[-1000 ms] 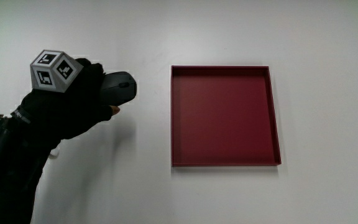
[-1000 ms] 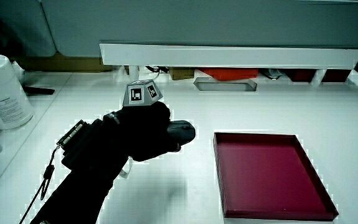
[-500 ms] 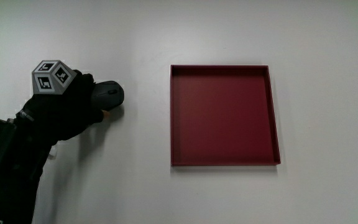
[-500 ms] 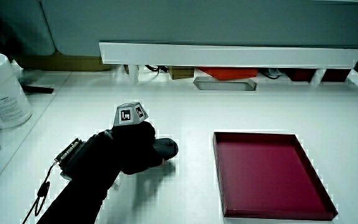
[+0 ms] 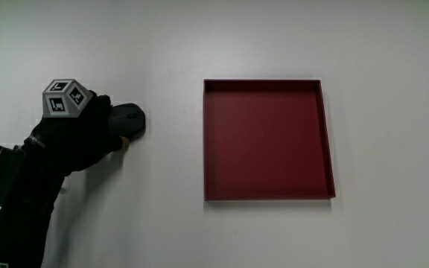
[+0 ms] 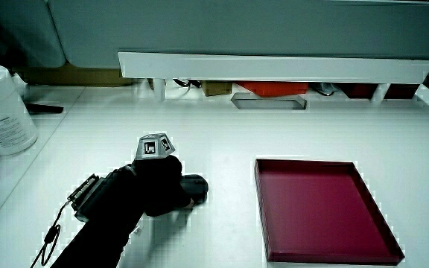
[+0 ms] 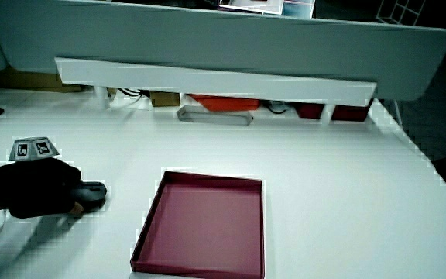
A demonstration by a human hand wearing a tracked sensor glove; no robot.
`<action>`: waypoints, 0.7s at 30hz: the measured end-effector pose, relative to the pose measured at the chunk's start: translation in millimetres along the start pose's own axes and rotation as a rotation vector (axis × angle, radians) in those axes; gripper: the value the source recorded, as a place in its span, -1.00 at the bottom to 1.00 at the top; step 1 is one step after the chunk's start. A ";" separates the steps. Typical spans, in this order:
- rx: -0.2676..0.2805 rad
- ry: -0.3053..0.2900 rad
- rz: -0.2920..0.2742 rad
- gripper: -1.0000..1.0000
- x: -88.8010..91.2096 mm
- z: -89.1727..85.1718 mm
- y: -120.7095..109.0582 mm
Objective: Place mouse on desk
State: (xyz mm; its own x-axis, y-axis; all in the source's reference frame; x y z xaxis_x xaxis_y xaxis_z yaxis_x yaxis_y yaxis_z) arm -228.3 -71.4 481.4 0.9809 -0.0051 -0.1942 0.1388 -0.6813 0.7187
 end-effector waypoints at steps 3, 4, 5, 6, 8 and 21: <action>-0.017 0.003 0.011 0.00 -2.3 -1.9 2.1; -0.020 -0.013 0.018 0.00 -1.8 -0.6 0.7; -0.014 -0.004 0.012 0.00 -1.8 -0.5 0.9; -0.023 -0.007 0.017 0.00 -1.3 -0.4 0.4; -0.030 -0.011 0.022 0.00 -2.4 -1.6 1.3; -0.024 -0.048 0.028 -0.62 -17.5 -10.6 -7.1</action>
State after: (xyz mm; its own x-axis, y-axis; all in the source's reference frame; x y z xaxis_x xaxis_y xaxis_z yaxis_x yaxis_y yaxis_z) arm -245.0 -58.8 486.9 0.9770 -0.0589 -0.2050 0.1153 -0.6627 0.7400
